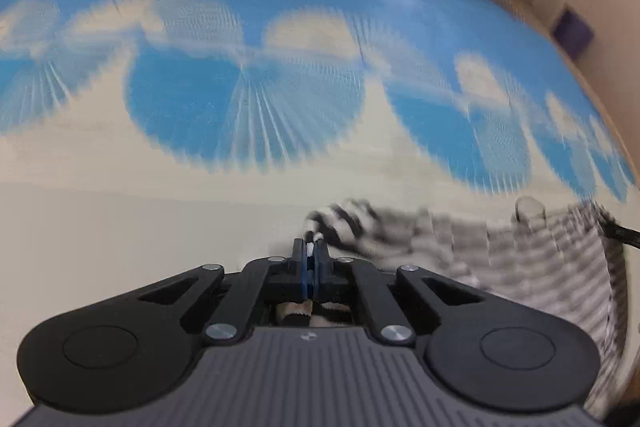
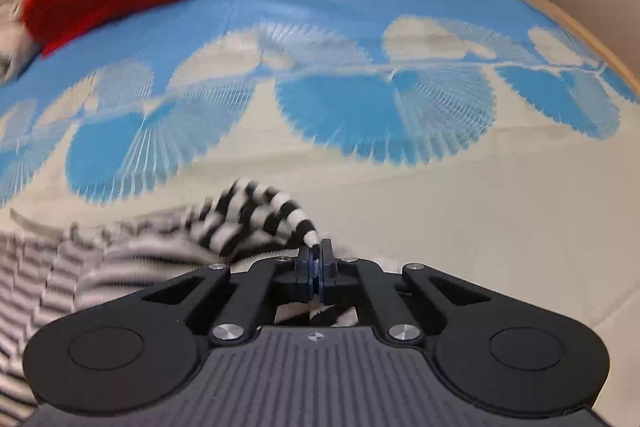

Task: Fold small clothes

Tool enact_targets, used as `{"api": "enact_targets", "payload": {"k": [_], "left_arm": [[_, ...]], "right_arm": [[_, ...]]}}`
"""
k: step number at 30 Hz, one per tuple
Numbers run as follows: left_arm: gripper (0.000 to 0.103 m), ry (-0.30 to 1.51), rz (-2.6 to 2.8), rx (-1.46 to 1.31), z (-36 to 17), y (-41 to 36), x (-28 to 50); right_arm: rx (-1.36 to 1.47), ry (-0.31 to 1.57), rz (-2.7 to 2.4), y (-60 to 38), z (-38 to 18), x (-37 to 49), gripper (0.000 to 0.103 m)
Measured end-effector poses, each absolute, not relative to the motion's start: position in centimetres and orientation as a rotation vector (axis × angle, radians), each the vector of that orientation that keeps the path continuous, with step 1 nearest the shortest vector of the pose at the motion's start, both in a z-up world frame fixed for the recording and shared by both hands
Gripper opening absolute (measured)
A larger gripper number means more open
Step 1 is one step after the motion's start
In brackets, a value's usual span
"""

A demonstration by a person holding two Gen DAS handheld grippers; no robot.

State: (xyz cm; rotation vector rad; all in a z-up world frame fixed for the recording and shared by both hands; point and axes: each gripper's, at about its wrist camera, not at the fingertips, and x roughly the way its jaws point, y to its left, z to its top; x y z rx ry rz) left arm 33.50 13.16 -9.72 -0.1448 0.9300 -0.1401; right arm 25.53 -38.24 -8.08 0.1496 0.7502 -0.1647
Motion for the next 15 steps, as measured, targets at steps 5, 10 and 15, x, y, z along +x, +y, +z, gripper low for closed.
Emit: {"api": "enact_targets", "payload": {"k": [5, 10, 15], "left_arm": [[0.005, 0.947, -0.153, -0.131, -9.9, 12.5, 34.2], [0.024, 0.975, -0.145, -0.098, -9.0, 12.5, 33.3], [0.024, 0.968, -0.438, -0.211, -6.8, 12.6, 30.4]], "right_arm": [[0.159, 0.768, -0.193, -38.0, -8.4, 26.6, 0.002], [0.148, 0.853, -0.23, -37.7, -9.0, 26.3, 0.017], [0.155, 0.722, -0.071, -37.2, -5.0, 22.0, 0.034]]}}
